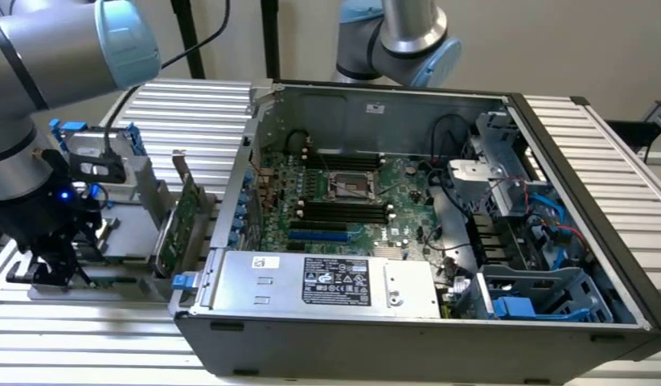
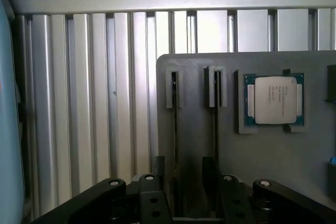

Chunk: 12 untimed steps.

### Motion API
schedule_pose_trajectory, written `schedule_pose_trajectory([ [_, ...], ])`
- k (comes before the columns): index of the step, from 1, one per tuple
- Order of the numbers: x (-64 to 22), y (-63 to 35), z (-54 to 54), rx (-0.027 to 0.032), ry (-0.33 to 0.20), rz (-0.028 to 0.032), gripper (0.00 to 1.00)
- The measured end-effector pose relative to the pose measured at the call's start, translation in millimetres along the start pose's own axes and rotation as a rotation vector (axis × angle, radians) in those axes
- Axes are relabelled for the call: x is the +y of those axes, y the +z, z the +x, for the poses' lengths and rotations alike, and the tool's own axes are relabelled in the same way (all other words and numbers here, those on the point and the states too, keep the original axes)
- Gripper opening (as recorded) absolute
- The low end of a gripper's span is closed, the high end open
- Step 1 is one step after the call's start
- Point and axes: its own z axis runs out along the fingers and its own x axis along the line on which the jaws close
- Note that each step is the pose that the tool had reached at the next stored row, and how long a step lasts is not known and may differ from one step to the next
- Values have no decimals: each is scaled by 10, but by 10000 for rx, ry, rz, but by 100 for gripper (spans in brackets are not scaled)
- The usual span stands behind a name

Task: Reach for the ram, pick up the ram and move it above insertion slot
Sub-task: 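Pick up the ram and move it above insertion slot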

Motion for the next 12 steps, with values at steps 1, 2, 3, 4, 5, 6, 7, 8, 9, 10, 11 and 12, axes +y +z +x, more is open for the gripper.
schedule_pose_trajectory([
  [1,-1,18,3,4,-7,0,42],
  [2,-2,36,6,6,-13,-1,42],
  [3,-2,54,9,7,-20,0,42],
  [4,-3,71,15,9,-27,0,42],
  [5,-4,90,21,9,-35,0,42],
  [6,-5,109,27,8,-42,1,42],
  [7,-6,126,32,10,-49,0,42],
  [8,-6,144,36,10,-57,0,42],
  [9,-7,161,37,8,-66,2,42],
  [10,-7,173,38,9,-77,1,42],
  [11,-7,180,38,10,-89,0,42],
  [12,-8,186,39,11,-106,0,42],
])
